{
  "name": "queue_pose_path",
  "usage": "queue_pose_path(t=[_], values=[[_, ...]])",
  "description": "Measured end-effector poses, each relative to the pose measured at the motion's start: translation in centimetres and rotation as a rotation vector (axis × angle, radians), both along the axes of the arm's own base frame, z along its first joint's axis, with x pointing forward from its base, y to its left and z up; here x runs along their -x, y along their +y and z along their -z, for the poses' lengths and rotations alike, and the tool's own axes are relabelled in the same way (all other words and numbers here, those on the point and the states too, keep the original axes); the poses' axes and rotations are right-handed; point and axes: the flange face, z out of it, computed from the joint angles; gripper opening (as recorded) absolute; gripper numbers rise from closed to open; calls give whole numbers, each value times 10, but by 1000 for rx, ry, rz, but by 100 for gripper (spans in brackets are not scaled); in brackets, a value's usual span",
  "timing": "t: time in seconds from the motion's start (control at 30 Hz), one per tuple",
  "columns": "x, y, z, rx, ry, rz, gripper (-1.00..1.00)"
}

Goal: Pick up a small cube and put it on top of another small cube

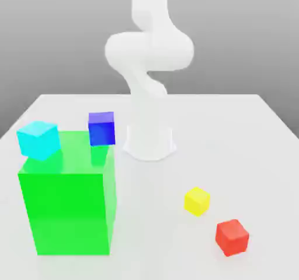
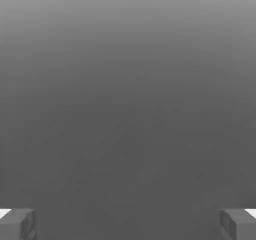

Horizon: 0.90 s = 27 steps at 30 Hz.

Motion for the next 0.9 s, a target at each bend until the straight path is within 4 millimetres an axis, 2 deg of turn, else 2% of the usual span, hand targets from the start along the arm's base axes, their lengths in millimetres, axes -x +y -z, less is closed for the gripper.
queue_pose_path(t=[0.1, 0.2, 0.3, 0.4, 0.53, 0.67, 0.8, 0.9], values=[[-36, 22, 56, 20, 92, -28, 0], [-62, 44, 113, 38, 180, -58, 0], [-78, 65, 172, 55, 267, -91, 0], [-86, 87, 233, 71, 354, -127, 0], [-83, 114, 313, 89, 469, -178, 0], [-62, 145, 391, 107, 584, -244, 0], [-34, 161, 463, 113, 695, -286, 0], [-28, 164, 501, 112, 716, -294, 0]])
